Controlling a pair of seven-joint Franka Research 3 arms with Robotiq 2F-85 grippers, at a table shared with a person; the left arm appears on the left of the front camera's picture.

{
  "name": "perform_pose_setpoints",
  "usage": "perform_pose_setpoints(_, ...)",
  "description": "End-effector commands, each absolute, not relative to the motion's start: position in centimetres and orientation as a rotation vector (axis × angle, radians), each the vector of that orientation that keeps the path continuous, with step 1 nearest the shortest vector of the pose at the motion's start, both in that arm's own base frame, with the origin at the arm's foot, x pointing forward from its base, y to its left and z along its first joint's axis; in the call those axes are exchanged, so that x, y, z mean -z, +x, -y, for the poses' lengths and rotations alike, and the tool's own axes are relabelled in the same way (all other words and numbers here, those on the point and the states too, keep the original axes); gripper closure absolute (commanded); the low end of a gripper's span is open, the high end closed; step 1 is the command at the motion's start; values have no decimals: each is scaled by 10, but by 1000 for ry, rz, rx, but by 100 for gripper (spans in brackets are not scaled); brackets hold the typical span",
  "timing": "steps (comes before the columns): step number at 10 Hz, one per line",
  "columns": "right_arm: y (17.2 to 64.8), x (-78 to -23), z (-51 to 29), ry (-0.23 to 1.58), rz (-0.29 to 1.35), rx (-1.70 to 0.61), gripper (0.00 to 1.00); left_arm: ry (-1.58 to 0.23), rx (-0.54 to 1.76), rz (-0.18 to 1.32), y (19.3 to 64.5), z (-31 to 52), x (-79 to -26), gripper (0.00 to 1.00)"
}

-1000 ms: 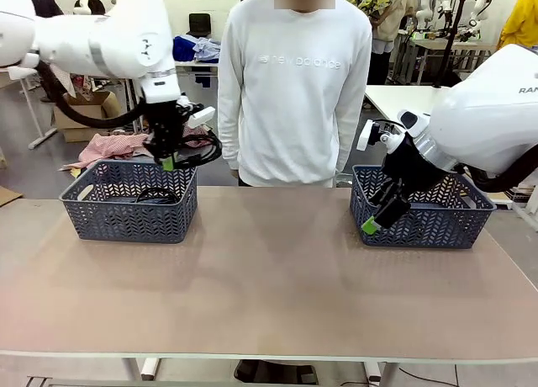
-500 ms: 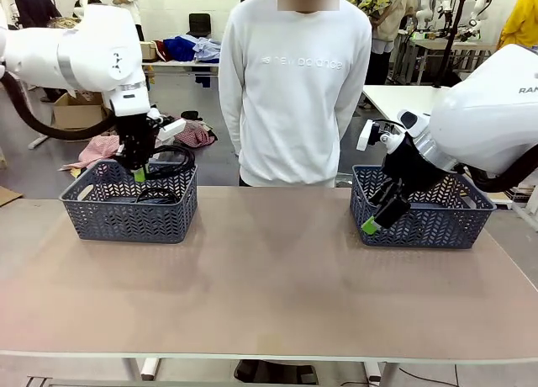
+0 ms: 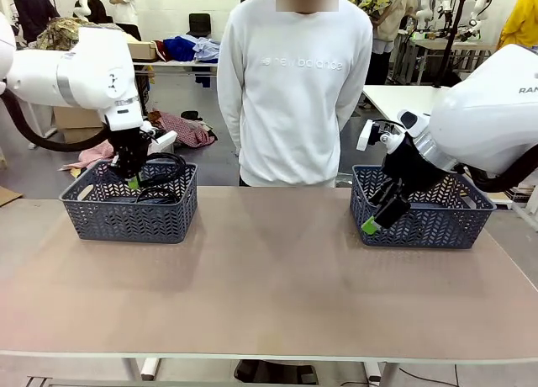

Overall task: Organize the cables according to human instructions.
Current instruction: Pick up a bundle of cables and place it in the basket indicated by the human.

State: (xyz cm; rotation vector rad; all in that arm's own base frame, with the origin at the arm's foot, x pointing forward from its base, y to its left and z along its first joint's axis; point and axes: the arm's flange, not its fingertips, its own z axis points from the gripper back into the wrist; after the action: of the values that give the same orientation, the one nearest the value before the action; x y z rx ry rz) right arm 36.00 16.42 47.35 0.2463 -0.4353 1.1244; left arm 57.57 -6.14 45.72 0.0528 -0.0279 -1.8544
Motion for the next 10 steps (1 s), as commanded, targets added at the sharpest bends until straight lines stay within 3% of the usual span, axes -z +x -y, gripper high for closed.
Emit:
perform_pose_setpoints(1, 361, -475, -165, 243, 433, -1121, 0, 67, 1811, 25, 581, 55, -452, 100)
perform_pose_setpoints(5, 361, -475, -165, 243, 433, -1121, 0, 79, 1789, 63, 591, 52, -442, 100)
perform_pose_setpoints(6, 361, -475, -165, 243, 433, -1121, 0, 82, 1790, 71, 591, 52, -442, 69)
perform_pose_setpoints(7, 361, -475, -165, 243, 433, -1121, 0, 95, 1783, 80, 591, 51, -443, 68)
perform_pose_setpoints(8, 361, -475, -165, 243, 433, -1121, 0, 100, 1772, 98, 591, 51, -447, 49)
perform_pose_setpoints(9, 361, -475, -165, 243, 433, -1121, 0, 93, 1768, 103, 591, 50, -449, 64)
perform_pose_setpoints(10, 361, -475, -165, 243, 433, -1121, 0, 91, 1762, 107, 591, 51, -452, 30)
